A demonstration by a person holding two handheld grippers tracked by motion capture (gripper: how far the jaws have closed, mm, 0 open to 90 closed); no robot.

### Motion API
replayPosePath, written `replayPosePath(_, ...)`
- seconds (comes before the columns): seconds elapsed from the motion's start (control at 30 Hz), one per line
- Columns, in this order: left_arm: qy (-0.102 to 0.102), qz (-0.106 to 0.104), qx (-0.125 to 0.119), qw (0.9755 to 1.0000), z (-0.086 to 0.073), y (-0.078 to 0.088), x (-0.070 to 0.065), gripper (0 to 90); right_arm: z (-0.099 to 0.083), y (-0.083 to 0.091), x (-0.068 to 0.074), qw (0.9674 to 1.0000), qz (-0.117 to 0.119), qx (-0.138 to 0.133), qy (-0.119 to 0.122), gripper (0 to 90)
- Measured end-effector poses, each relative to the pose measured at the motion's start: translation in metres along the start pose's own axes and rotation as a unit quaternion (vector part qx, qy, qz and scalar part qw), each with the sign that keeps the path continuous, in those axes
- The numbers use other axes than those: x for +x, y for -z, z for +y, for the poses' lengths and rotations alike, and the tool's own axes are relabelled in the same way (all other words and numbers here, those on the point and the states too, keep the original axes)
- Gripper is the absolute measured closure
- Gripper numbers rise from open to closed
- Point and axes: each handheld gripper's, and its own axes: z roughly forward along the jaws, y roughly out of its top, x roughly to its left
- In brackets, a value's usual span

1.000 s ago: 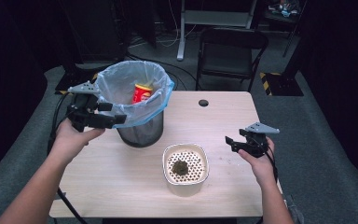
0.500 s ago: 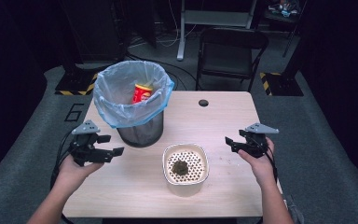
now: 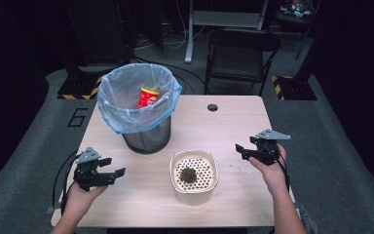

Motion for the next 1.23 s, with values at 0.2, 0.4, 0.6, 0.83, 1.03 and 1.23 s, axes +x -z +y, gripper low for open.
replayPosePath(0.2, 0.012, 0.029, -0.002, 0.9995, -0.024, -0.01, 0.02, 25.5, -0.003, -0.004, 0.0, 0.9999, -0.004, 0.008, 0.004, 29.3)
replayPosePath(0.4, 0.029, 0.052, -0.001, 0.9982, -0.04, -0.015, 0.039, 25.5, -0.004, -0.007, 0.001, 0.9998, -0.008, 0.016, 0.011, 29.3)
replayPosePath(0.6, 0.057, 0.067, -0.001, 0.9962, -0.051, -0.02, 0.05, 24.4, -0.006, -0.01, 0.002, 0.9996, -0.011, 0.02, 0.016, 29.3)
replayPosePath(0.83, 0.044, 0.089, 0.015, 0.9949, -0.059, -0.024, 0.058, 21.6, -0.013, -0.018, 0.0, 0.9992, -0.021, 0.029, 0.019, 29.3)
replayPosePath(1.03, 0.049, 0.102, 0.02, 0.9933, -0.063, -0.025, 0.063, 19.5, -0.021, -0.024, -0.005, 0.9986, -0.033, 0.039, 0.012, 29.2)
replayPosePath(1.23, 0.036, 0.129, 0.028, 0.9906, -0.064, -0.029, 0.066, 17.7, -0.033, -0.031, -0.016, 0.9969, -0.054, 0.057, 0.002, 29.3)
